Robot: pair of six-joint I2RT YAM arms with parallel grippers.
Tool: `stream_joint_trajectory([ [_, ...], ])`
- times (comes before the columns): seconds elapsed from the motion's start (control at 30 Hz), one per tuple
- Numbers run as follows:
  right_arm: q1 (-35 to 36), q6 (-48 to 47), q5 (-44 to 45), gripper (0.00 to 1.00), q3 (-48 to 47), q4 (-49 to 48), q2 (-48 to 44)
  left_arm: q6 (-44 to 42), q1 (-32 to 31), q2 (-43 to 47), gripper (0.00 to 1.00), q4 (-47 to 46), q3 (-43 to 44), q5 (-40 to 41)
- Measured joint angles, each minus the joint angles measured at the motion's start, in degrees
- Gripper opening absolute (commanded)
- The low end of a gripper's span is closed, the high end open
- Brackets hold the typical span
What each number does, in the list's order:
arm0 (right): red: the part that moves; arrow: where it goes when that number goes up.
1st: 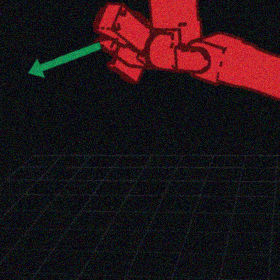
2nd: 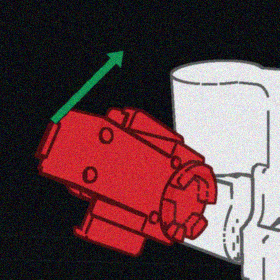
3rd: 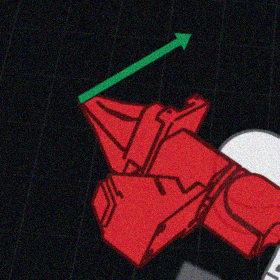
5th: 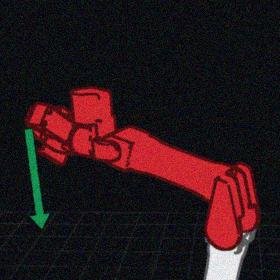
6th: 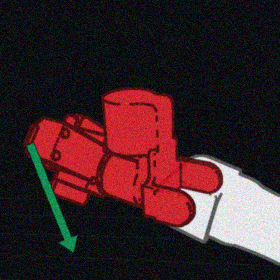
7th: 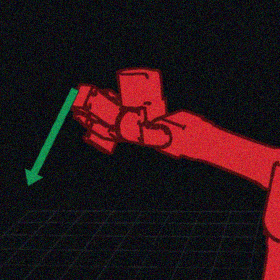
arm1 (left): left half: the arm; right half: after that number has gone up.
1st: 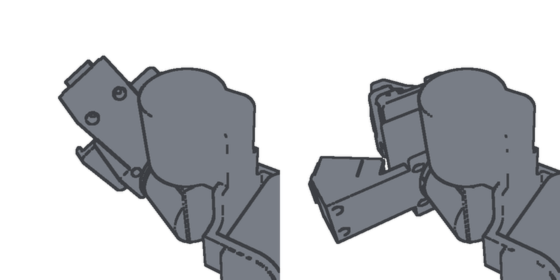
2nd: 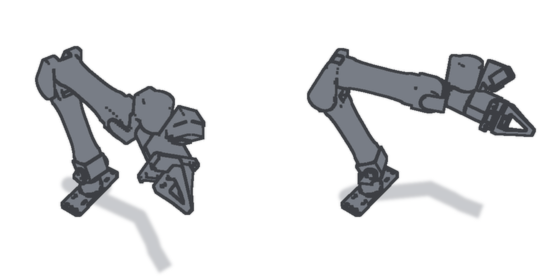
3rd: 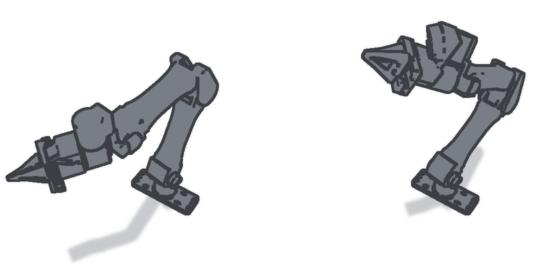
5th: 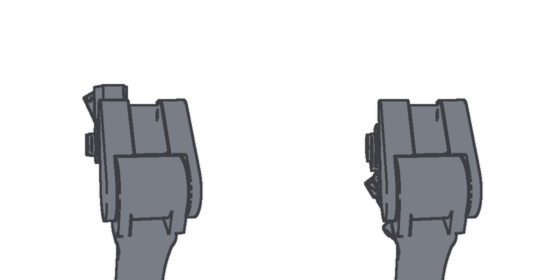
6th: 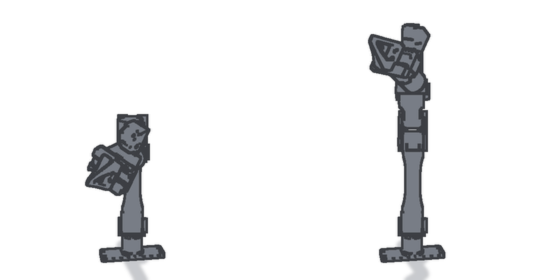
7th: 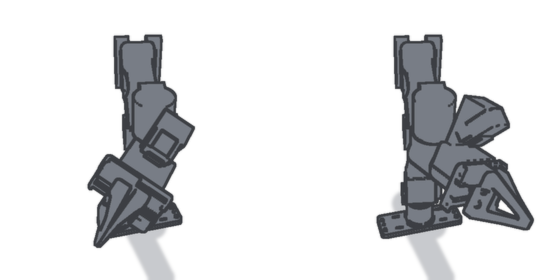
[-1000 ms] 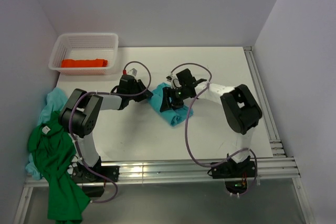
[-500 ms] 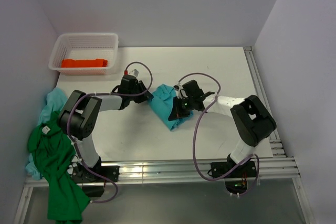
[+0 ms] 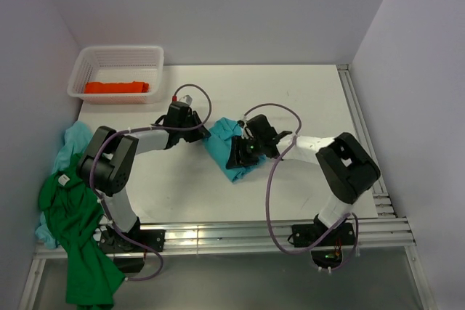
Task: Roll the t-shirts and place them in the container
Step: Roll the tshirt
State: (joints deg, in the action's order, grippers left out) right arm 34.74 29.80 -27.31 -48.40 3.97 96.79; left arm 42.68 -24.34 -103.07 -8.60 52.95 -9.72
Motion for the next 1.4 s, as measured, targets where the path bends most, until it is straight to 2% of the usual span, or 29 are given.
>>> stream_joint_trajectory([
  [0.07,1.31,0.02,4.9,0.69,0.46,1.22,-2.58,-0.28,-0.24,0.0,0.0,1.64,0.96,0.11],
  [0.17,4.37,-0.37,14.8,0.76,0.96,6.23,-7.23,-1.11,-0.7,0.0,0.0,4.48,2.62,0.07],
  [0.27,10.03,-1.03,26.93,0.78,-1.36,13.05,-11.17,-1.99,-1.31,-0.15,0.0,8.04,4.98,-0.5],
  [0.4,19.91,-2.4,42.05,0.81,-9.14,19.45,-11.26,-3.1,-1.97,-1.11,0.0,11.3,7.8,-1.11],
  [0.53,27.28,-4.7,52.09,0.84,-16.09,22.86,-8.79,-4.13,-2.16,-1.29,0.0,14.45,8.66,-1.44],
  [0.7,32.11,-6.97,64.46,0.88,-25.88,27.19,2.95,-4.66,-2.16,-2.32,0.0,17.33,10.78,-2.67],
  [0.9,35.3,-10.25,72.11,0.89,-28.48,30.05,15.1,-5.18,-2.16,-3.89,0.0,18.08,12.11,-4.46],
  [1.4,35.52,-13.6,83.8,0.86,-38.82,34.58,28.35,-5.64,-1.55,-4.68,0.0,18.75,12.96,-6.47],
])
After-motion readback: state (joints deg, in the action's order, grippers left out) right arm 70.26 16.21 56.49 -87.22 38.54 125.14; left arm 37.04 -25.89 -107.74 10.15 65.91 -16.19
